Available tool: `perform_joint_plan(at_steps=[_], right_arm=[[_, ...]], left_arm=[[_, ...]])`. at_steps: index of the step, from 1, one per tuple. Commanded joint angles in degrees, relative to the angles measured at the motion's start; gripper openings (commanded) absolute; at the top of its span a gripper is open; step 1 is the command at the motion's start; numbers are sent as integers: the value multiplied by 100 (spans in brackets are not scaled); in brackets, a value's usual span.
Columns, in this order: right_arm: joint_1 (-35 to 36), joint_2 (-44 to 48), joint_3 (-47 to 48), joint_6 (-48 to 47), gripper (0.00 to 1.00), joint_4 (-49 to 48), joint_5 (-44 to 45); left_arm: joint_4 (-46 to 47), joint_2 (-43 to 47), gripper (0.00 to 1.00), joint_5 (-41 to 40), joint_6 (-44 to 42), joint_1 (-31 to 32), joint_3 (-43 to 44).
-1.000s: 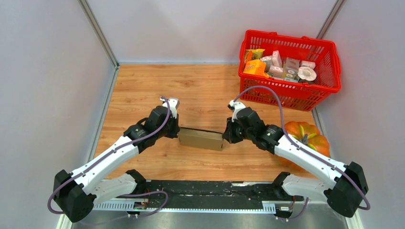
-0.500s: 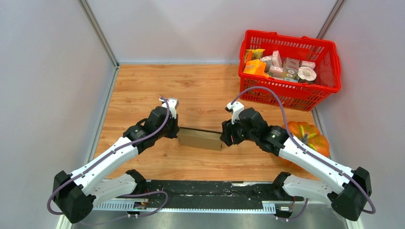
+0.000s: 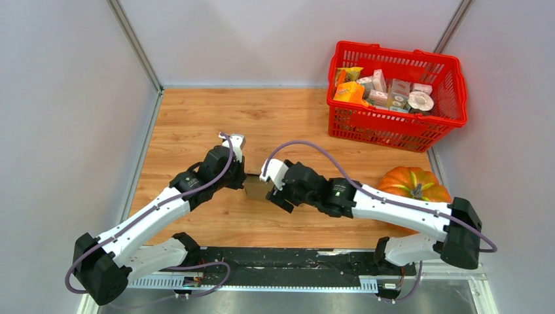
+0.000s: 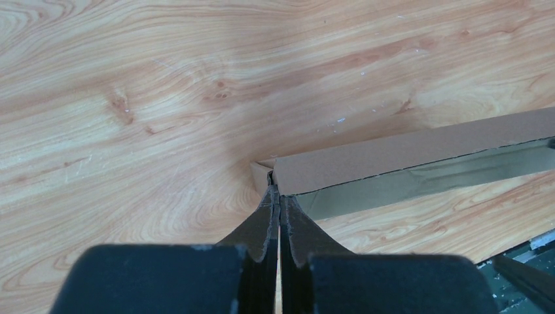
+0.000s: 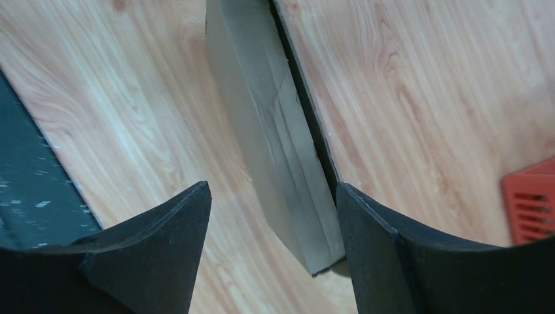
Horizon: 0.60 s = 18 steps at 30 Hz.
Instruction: Fold the paper box
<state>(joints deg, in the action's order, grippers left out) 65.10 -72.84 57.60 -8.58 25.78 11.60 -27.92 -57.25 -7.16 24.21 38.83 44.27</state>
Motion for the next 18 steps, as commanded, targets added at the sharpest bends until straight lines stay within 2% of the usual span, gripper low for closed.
perform_joint_plan(at_steps=[1,11,18], right_arm=[[318,-318,67,-1066,75,-706,888],[855,-1021,-188,-1568,74,-1435,2566],[846,-618,-56,-1506,80,-1233,2102]], left_arm=[[-486,-198,0,338,23,37,-252],[-451,-198,0,382,-74,46,-226],[-451,-225,0,399,-83,37,-235]])
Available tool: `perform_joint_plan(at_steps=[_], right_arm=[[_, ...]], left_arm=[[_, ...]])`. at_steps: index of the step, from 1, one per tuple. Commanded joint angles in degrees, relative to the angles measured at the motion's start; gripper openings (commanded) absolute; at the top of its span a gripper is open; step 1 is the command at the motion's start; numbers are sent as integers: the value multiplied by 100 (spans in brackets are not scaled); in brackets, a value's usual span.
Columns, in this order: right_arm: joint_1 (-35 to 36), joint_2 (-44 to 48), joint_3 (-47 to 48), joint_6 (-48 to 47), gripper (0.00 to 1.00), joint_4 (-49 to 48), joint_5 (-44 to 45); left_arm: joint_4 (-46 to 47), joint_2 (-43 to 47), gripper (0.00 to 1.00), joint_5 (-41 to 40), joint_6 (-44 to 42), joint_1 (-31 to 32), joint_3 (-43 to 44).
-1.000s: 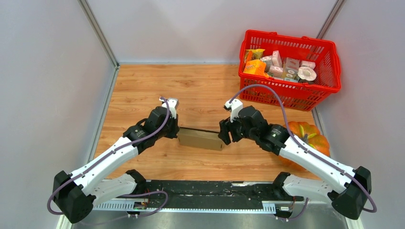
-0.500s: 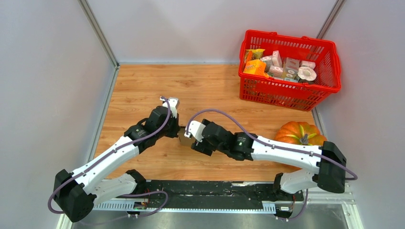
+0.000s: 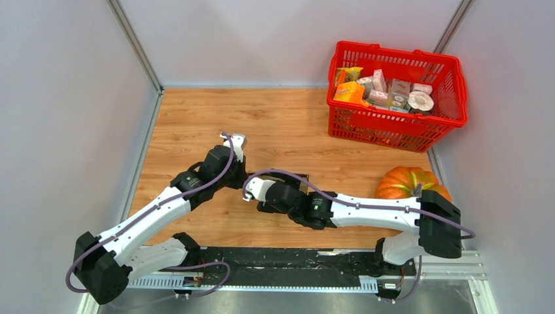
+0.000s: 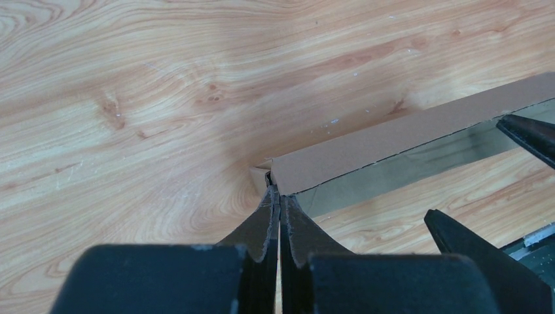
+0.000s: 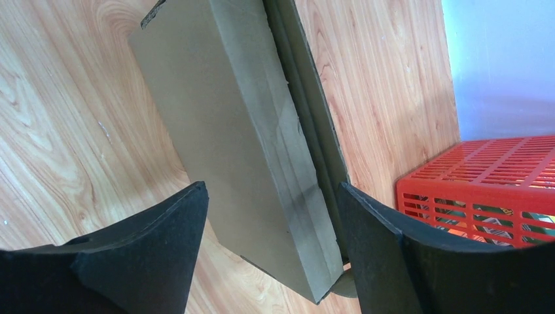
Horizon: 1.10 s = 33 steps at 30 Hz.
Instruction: Fold the paper box
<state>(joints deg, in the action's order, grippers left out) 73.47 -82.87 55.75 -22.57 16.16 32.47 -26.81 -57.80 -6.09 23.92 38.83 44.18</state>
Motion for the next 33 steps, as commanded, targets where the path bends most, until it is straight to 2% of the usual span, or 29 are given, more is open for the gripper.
perform_joint_plan(at_steps=[1,7,16,23,25,27,29,33], right_arm=[[1,429,138,-108,80,-254,-30],[-165,676,68,-116,82,-271,-267],[-483,78,173,-204,82,-351,-566],[-465,-19,-37,-204,72,-666,-399],[-465,-27,-125,-239,64,-728,-382],[-465,-54,-186,-265,55,-799,-390],[-465,-106,-222,-266,54,-843,-443],[-474,-159,-318,-231,49,-922,-548]], left_arm=[[-562,-179,0,301,-54,46,-217],[-580,-179,0,257,-72,37,-217],[-571,-161,0,319,-54,37,-235],[-563,-65,0,398,7,37,-200],[-528,5,3,424,42,37,-200],[-553,119,11,442,60,37,-174],[-650,225,20,398,77,37,-121],[-948,663,33,398,42,-7,159]])
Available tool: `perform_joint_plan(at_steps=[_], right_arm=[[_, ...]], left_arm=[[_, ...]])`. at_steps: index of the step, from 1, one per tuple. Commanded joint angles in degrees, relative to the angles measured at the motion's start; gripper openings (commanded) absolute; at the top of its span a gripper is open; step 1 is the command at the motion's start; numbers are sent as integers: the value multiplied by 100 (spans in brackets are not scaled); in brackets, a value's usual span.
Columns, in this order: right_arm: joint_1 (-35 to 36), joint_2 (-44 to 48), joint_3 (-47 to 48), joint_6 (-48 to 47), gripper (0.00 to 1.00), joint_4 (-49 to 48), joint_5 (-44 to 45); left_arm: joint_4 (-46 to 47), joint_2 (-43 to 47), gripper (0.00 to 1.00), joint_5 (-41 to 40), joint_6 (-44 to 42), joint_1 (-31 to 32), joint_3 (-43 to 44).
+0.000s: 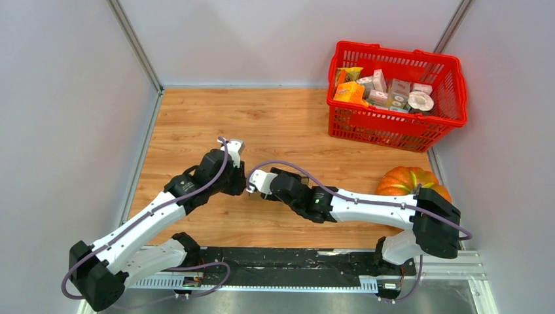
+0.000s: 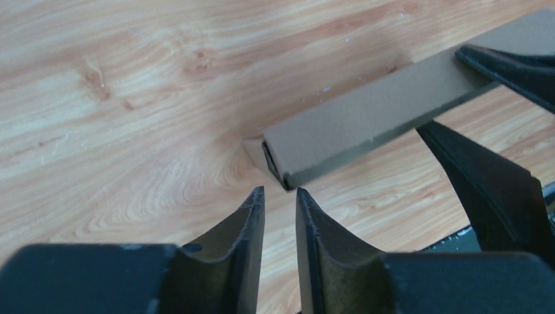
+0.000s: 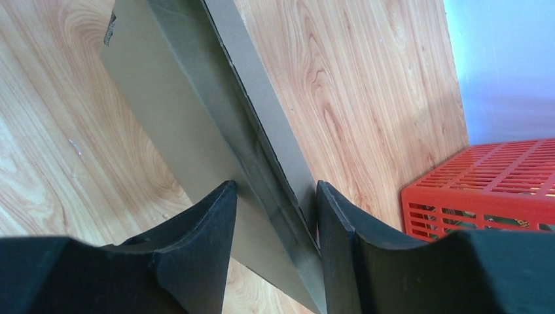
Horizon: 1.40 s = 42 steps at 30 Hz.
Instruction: Fold the paper box
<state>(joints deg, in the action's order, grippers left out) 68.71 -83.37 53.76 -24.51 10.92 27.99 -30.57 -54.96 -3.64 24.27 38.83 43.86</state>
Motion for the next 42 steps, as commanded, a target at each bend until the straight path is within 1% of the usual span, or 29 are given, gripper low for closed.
perform_joint_plan(at_steps=[1,4,5,7,8,10,11,13,14,16,17,21,25,27,29,31,32,33,34,35,36,37,39,41,42], right_arm=[[20,-126,-137,-27,49,-415,-118],[11,-144,-181,-10,48,-459,-162],[20,-144,-199,-10,48,-494,-171],[11,-162,-199,17,48,-512,-197],[11,-162,-216,34,48,-520,-215],[2,-135,-243,43,47,-547,-267],[2,-135,-260,69,47,-590,-276],[-6,-127,-278,78,44,-600,-311],[-6,-127,-278,87,44,-591,-320],[-6,-92,-295,96,42,-591,-346],[-6,-74,-287,104,40,-599,-355],[-42,23,-339,166,36,-591,-487],[-77,49,-357,245,33,-608,-549],[-77,110,-313,359,38,-539,-566],[-103,233,-234,666,43,-345,-627],[-112,593,-243,929,48,-100,-821],[-155,733,-225,1287,51,32,-891],[-217,1057,-217,1509,53,164,-1126],[-496,1251,-208,1763,57,452,-1364],[-725,1445,-208,2331,62,577,-1749],[-979,1786,-216,2615,63,683,-2701],[-1478,1937,-225,2905,63,805,-3233],[-1842,2245,-374,3345,63,728,-3998],[-2071,2273,-375,3400,63,604,-4301],[-2133,2203,-218,3662,63,622,-4450]], left_arm=[[-695,442,34,188,7,-42,254],[-758,618,36,626,95,-366,500],[-732,627,36,923,174,-437,553],[-601,548,32,1180,227,-490,729],[-521,504,29,1364,297,-499,782],[-241,276,25,1488,385,-499,887],[-161,188,22,1559,446,-499,923],[50,-145,18,1568,490,-499,1002],[86,-260,13,1612,508,-499,1020],[260,-568,11,1621,517,-499,1002],[288,-690,8,1499,526,-499,924],[612,-709,5,1436,605,-508,546],[640,-586,4,1190,631,-525,238],[683,-560,4,1120,640,-525,62],[719,-612,3,998,605,-543,-104],[693,-691,3,953,553,-604,-158],[675,-752,2,909,535,-613,-202],[675,-762,2,900,509,-613,-219],[684,-779,2,883,500,-622,-246],[701,-788,2,856,491,-622,-289],[693,-788,1,856,482,-622,-290],[658,-788,1,865,473,-622,-272],[622,-727,1,996,473,-622,-237],[605,-535,2,1258,473,-622,-150],[561,-455,2,1347,473,-622,-106]])
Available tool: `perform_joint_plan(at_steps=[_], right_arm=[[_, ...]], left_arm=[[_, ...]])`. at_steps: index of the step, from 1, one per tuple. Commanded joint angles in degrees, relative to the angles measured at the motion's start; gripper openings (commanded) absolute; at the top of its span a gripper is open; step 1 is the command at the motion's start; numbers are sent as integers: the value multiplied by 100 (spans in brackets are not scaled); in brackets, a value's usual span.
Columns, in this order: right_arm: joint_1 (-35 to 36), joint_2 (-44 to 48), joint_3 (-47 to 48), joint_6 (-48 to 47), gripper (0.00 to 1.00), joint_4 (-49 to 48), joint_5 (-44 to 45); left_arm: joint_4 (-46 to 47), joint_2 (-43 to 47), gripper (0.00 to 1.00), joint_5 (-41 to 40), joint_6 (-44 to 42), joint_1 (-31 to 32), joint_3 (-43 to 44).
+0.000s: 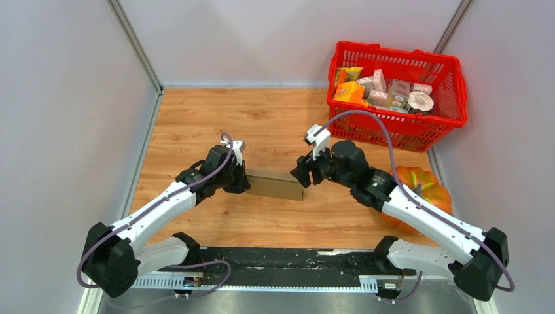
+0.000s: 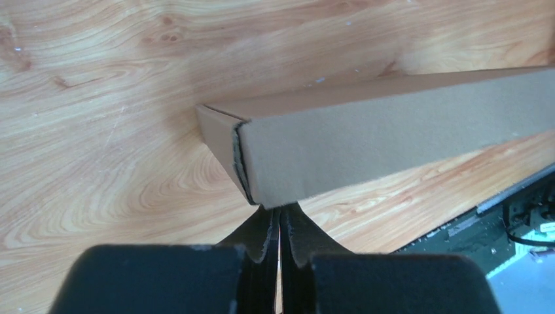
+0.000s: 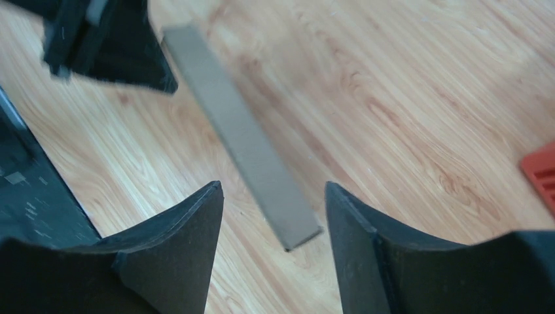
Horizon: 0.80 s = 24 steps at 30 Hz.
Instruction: Fold the paper box
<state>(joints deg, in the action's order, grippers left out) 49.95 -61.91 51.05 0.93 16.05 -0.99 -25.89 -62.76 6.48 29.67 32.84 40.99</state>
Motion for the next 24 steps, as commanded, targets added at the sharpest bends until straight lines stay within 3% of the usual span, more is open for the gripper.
perform_joint_plan(at_steps=[1,4,5,8,14,16,24], right_arm=[[-432,13,159,1303,63,143,-1622],[-932,-391,641,2339,56,345,-2209],[-1057,-496,713,2550,49,311,-2812],[-1391,-875,775,3316,36,-83,-3545],[-1699,-1297,486,4089,11,-1042,-4048],[-1778,-1394,354,4161,8,-1331,-4128],[-1963,-1701,-919,4346,4,-2422,-4295]], left_arm=[[58,413,6,449,-75,-32,242],[22,817,16,977,-14,-23,497],[40,992,19,1152,21,-23,645],[171,1038,23,1259,127,-32,953],[828,214,6,1461,372,-295,1105],[1093,46,2,1531,495,-480,964],[2044,-368,0,1452,628,-709,-266]])
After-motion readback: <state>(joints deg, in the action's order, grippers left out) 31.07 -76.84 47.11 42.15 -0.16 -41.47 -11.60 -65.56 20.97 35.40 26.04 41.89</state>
